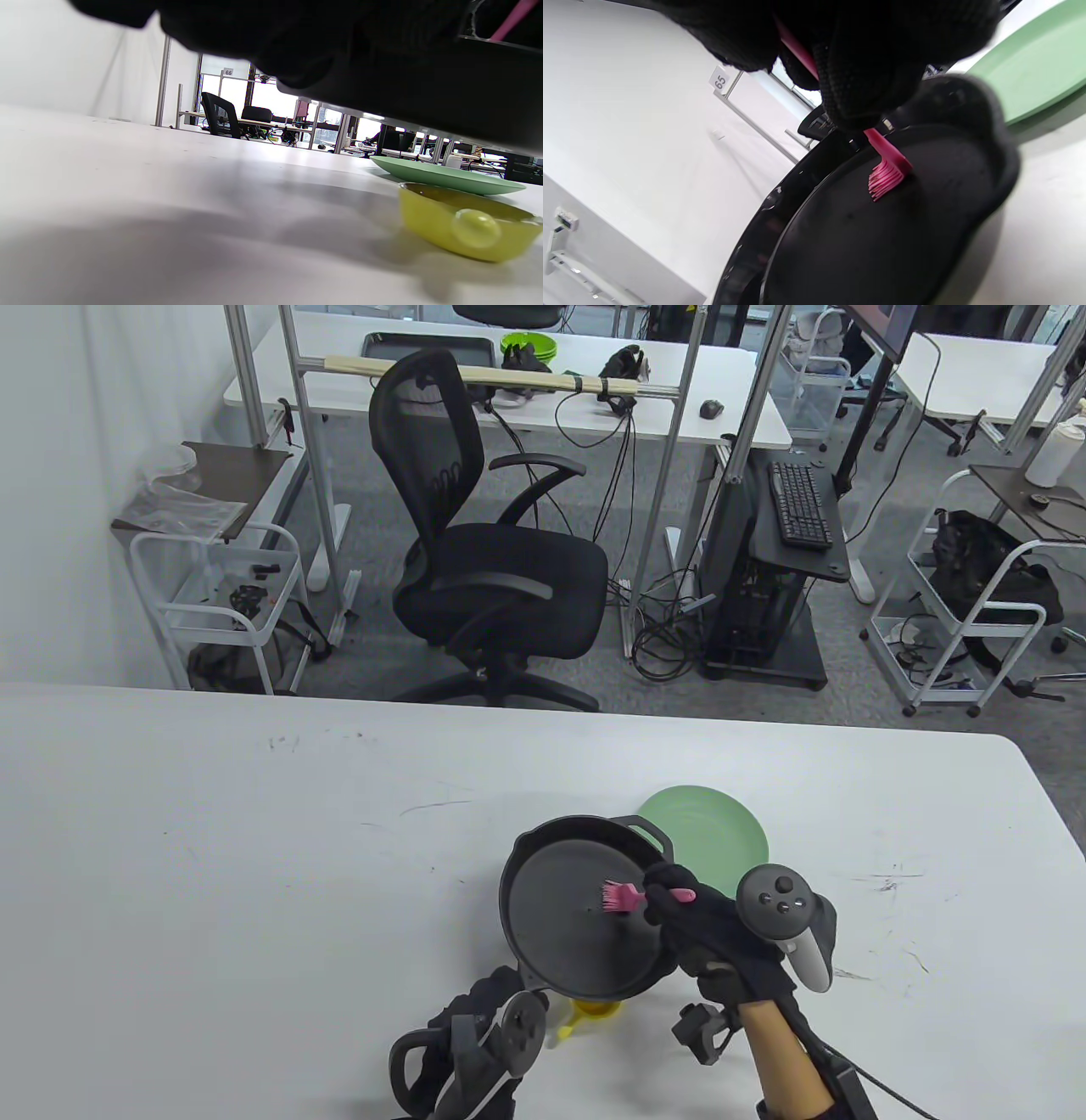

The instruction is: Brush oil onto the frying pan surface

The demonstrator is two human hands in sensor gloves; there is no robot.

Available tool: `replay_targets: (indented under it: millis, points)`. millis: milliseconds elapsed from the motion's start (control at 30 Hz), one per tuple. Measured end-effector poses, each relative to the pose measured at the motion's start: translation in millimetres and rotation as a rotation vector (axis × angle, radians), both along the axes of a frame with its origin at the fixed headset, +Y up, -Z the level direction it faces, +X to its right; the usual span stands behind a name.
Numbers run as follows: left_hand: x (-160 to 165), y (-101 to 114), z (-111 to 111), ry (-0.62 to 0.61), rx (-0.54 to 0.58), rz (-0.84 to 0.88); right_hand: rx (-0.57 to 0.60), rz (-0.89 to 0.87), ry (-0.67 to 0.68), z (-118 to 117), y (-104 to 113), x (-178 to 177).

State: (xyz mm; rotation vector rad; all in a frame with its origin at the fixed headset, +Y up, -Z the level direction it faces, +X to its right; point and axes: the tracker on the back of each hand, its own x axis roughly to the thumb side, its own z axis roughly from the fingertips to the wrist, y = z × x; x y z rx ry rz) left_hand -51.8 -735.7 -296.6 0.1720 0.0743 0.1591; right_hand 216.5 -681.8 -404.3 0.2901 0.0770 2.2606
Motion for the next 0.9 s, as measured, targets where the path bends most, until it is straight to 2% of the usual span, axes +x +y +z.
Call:
replay_targets:
  millis: [167,267,400,500,600,900]
  points:
    - [-0.1,0.6,0.2,0.002,-0.002,0.000,0.082,0.100,-0.069,4.1,10.3,8.5]
    - [-1.5,1.2,0.2,0.004,-0.003,0.010,0.110,0.064,-0.069,7.8,15.1,9.1]
    - [-2.3,1.3,0.4,0.006,0.002,0.015,0.140,0.133,-0.076,8.3,13.7,4.5]
    - [-0.9,0.5,0.5,0.000,0.008,-0.001,0.103,0.117,-0.020,6.7,7.7,-2.5]
    - [2.3,0.9,1.8,-0.022,0.020,-0.003,0.054,0.004,0.055,6.6,1.5,-13.2]
    - [7.4,-0.8,2.3,-0.034,0.013,-0.044,0.059,0.003,0.179,15.8,-8.0,-46.9]
